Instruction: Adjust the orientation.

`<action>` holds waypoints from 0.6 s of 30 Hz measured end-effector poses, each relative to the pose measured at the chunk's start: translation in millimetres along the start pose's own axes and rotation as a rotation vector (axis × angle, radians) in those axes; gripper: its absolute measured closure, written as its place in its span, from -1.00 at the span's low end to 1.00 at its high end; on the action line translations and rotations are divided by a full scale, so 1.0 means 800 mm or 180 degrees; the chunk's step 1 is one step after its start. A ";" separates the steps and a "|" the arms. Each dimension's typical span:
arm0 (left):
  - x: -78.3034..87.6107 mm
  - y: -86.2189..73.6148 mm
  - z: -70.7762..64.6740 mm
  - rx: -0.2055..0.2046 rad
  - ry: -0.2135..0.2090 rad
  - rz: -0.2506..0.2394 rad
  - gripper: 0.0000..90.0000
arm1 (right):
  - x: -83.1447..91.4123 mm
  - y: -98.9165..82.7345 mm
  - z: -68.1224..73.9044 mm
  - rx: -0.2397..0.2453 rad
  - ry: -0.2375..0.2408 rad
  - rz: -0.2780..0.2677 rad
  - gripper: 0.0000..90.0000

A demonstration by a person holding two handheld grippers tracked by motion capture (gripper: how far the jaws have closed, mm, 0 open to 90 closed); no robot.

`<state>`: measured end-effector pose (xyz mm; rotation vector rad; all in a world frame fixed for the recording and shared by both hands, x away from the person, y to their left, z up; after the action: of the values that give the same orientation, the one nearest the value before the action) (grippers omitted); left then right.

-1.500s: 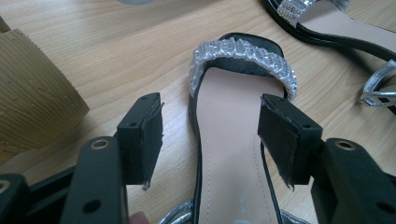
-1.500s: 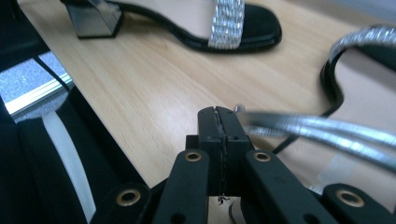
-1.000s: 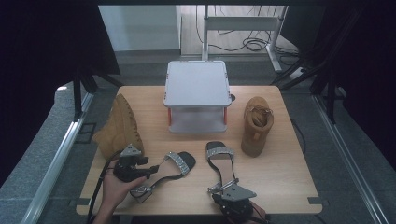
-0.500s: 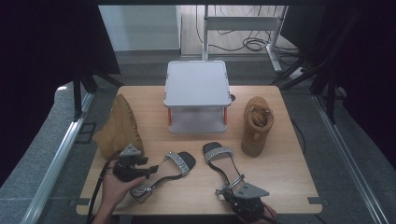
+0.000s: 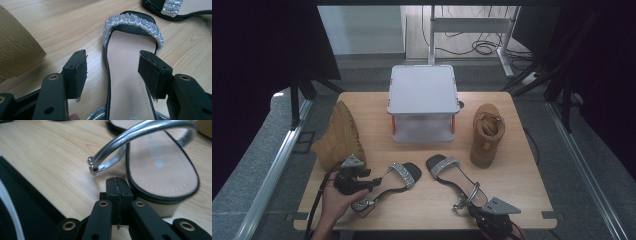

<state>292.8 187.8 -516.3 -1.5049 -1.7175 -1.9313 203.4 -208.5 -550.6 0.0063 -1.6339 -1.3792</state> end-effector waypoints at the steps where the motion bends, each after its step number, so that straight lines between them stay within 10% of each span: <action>1: 0.000 0.000 0.000 0.0002 0.0000 0.0000 -0.10 | 0.002 -0.001 -0.004 -0.0020 -0.0022 -0.0011 0.98; 18: 0.003 0.000 0.003 0.0025 0.0007 -0.0019 -0.09 | 0.011 -0.009 -0.039 -0.0231 -0.0113 -0.0088 0.98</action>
<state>293.5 191.1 -515.0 -1.4960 -1.7287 -1.9260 214.9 -239.5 -553.5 -0.0386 -1.6175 -1.4664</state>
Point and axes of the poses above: each handheld gripper's, and its own axes: x roughly backward along the jaws, y roughly out of its top, z roughly to its left, the point moved 4 cm from there along -x, roughly forward along the jaws, and after that the axes turned 3 degrees about y, right-handed, at the moved point
